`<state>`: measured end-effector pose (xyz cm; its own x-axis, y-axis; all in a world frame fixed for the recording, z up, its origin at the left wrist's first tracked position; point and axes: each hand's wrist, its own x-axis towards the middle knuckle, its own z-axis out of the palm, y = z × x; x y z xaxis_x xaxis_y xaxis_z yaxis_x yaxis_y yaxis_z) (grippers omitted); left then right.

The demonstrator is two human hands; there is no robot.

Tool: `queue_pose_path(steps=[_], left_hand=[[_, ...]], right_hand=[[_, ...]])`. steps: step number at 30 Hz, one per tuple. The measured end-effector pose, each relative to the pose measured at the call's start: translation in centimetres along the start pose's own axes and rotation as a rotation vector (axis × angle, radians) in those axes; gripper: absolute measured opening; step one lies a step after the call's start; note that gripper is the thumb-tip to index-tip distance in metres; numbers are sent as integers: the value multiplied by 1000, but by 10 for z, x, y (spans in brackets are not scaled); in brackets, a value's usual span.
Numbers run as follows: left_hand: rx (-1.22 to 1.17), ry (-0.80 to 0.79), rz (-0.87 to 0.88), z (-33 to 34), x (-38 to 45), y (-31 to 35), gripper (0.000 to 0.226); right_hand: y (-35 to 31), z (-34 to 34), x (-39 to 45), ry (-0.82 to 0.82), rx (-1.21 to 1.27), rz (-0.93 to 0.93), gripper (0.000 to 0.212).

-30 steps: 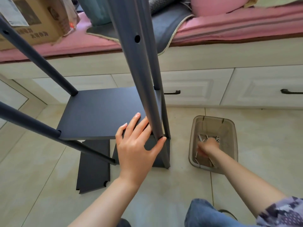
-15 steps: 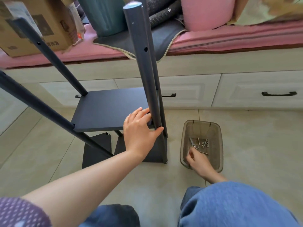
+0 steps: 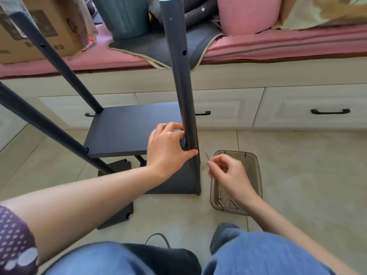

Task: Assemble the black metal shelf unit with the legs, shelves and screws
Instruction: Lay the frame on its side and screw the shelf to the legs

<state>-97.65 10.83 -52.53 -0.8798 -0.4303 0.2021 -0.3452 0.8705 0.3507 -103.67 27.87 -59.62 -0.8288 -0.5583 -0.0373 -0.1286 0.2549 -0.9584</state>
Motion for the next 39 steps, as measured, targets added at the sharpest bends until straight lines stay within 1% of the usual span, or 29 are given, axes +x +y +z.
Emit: queue_pose_path(steps=[2,5,8,13,14,16,20,25,29,32,35,37,39], left_hand=[[-44,48,8,4,-3,-1,32],[-96,108,13,12,-6,-3,31],[-79,154,60,15,-9,-3,31],[-62,213,123,15,-18,9,36],[-44,232,127,15,-17,9,37],[-80,281,110,42,-11,-22,39],[-41,298,143,45,-12,-15,43],[16,366,143,48,-10,-14,54],[23,434,144,53,-9,-13,50],[16,462,154,58,-9,-15,47],[1,486,160,63,-12,-16,45],[-2,484,149,67,-16,-16,48],[-15,487,159,68,-20,-16,49]], right_hand=[[-17,-2,-1,34,43,-13,6],[-26,-1,-4,23,73,27,7],[-31,0,-9,8,78,40,7],[-44,-7,-15,79,124,30,8],[-44,-7,-15,90,113,28,9],[-27,18,1,108,8,-1,10],[-28,15,0,107,-19,-37,13],[-32,16,2,102,-57,-23,17],[-32,16,5,86,-82,-1,17],[-33,13,8,103,-198,-81,12],[-42,14,10,187,-318,-173,9],[-44,17,10,214,-355,-193,10],[-44,20,10,230,-336,-198,9]])
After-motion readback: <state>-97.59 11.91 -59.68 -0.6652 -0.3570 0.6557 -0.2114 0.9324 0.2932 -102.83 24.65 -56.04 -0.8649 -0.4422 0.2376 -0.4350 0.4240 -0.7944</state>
